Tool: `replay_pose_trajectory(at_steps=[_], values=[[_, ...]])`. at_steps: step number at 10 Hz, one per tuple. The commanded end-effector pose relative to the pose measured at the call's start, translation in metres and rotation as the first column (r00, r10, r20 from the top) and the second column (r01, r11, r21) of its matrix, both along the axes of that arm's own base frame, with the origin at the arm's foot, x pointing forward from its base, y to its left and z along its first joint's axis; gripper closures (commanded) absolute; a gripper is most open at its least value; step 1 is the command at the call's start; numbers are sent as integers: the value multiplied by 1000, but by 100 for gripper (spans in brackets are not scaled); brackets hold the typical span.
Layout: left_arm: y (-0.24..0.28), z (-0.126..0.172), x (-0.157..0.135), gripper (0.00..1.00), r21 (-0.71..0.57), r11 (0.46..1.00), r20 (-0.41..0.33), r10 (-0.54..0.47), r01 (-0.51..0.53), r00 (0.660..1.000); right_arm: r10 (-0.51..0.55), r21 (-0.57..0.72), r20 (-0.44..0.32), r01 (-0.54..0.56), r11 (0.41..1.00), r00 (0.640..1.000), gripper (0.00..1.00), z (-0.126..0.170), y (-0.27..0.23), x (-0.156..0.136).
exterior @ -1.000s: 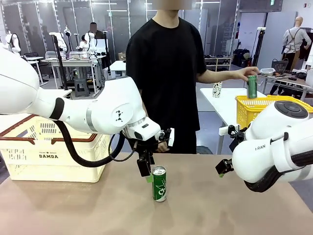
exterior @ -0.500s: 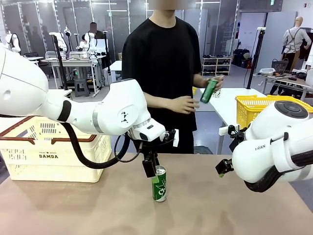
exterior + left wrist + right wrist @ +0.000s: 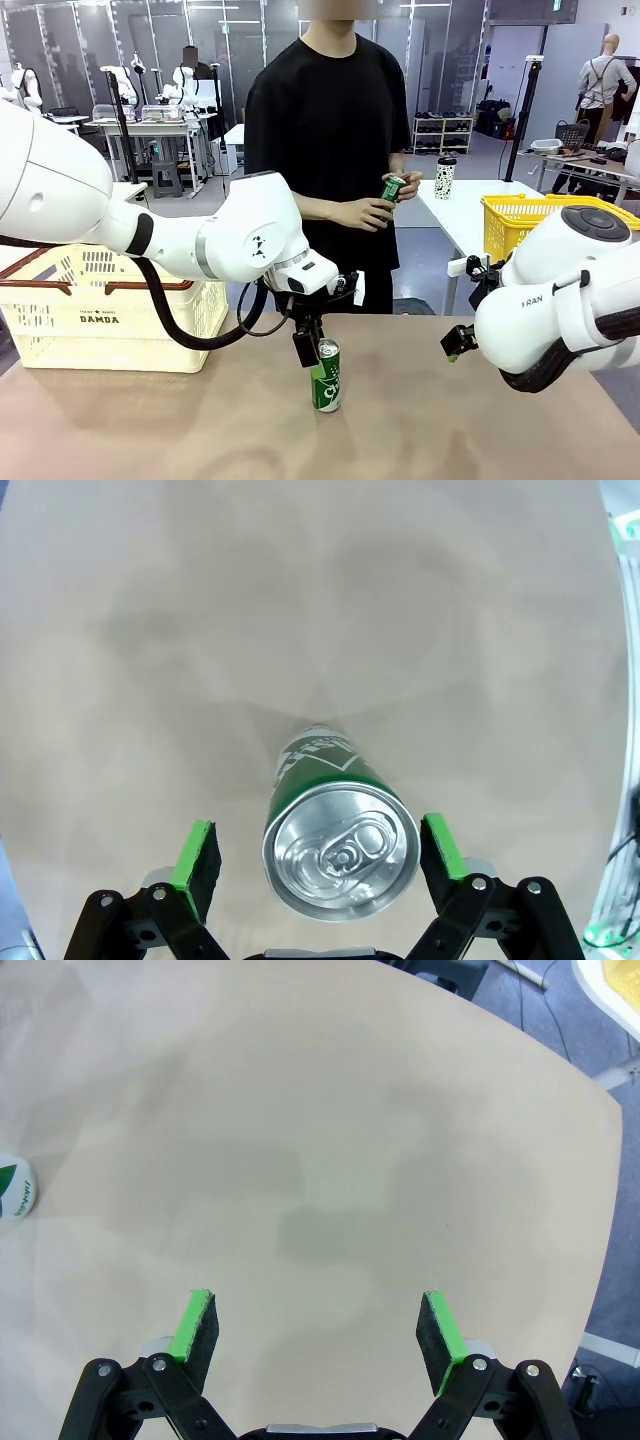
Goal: Place the drinks into the Shopping basket.
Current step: Pick up one drink and place it into the Shopping basket.
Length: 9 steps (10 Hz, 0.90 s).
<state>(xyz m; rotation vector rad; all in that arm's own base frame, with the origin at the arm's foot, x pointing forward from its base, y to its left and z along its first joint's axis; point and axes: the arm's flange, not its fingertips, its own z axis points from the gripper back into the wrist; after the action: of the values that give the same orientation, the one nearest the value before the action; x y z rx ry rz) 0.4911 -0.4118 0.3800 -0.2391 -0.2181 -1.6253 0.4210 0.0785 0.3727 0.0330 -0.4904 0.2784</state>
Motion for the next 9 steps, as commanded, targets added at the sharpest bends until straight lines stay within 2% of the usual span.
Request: replay_pose_trajectory(at_steps=[1,6,7,9], values=[[-6,-1,7,0,-3,1000,2,14,-14,1000,5,0,0,-5,1000,1000,0,0,-1,0],[-11,-12,11,2,5,1000,-15,20,-19,1000,5,0,0,-5,1000,1000,0,0,-1,0],[-11,-13,13,6,-6,1000,-15,15,-15,1000,5,0,0,-5,1000,1000,0,0,-1,0],[-11,-15,14,25,-8,1000,-23,9,-9,1000,5,0,0,-5,1000,1000,0,0,-1,0]])
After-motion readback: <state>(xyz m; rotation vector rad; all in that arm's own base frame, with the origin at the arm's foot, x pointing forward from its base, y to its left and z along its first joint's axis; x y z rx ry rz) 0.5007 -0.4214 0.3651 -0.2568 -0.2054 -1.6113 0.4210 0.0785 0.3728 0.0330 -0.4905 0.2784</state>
